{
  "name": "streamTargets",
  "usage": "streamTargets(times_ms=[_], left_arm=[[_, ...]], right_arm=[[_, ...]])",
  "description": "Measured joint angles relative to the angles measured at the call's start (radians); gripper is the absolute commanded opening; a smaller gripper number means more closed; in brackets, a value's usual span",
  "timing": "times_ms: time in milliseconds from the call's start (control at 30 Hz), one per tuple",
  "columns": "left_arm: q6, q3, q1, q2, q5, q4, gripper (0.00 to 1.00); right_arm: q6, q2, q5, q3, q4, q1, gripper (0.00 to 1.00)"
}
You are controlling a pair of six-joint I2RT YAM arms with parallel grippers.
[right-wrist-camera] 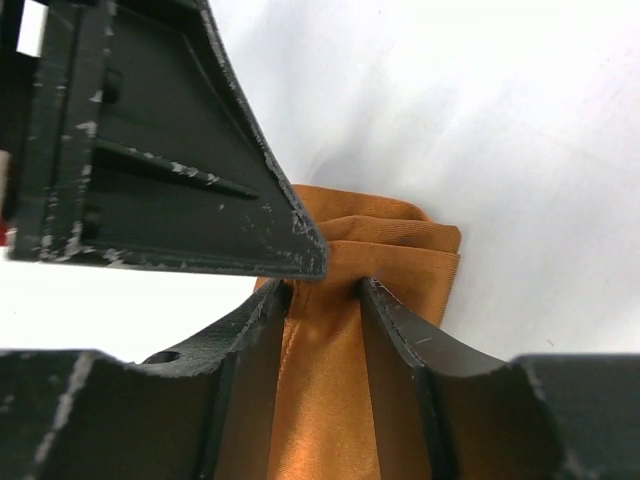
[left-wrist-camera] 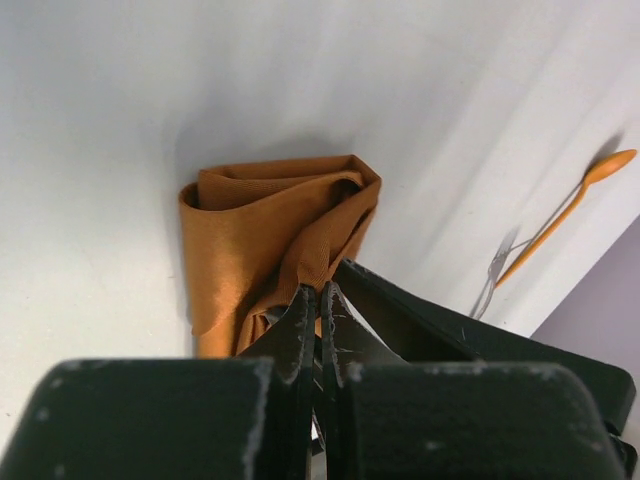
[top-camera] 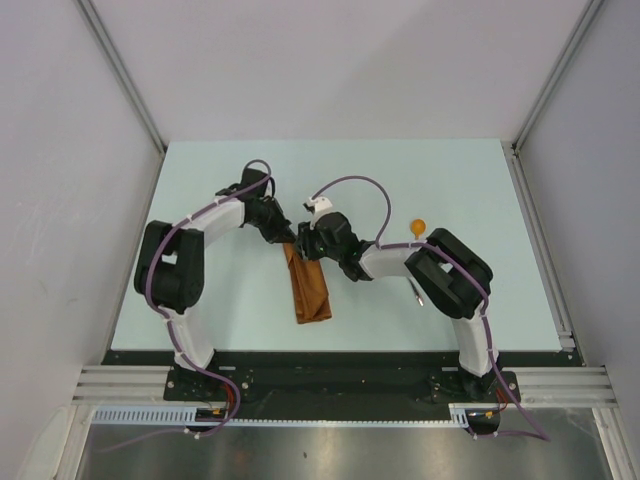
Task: Fold the napkin into a case and place the utensils inside
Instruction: Stuff the smaller-rectangle-folded napkin at the center of the board.
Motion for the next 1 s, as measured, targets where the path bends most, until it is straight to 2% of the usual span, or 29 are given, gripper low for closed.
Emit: streamTargets(times_ms=[667,800,867,900,1000], left_arm=[[-0.042,-0.018,0.010,-0.010,0.045,0.026,0.00],[-0.049,-0.019,0.010,-0.012,0.051,0.027,0.00],[-0.051,-0.019,0.010,-0.012,0.054,0.027,0.00],[-0.052,-0.019,0.010,-0.012,0.055,0.027,0.00],[-0.058,-0.022,0.010,-0.012,0.055,0.030,0.00]], right_arm=[[0.006,0.011,0.021,-0.033,0.058,0.024,0.47],[0.006,0.011,0.040,-0.033,0.058,0.032,0.43],[0.009,0.011,0.048,-0.033,0.058,0.034,0.39],[0.009,0.011,0.051,-0.033,0.058,0.035,0.33],[0.013,0.011,0.058,-0.035,0.058,0.035,0.30]])
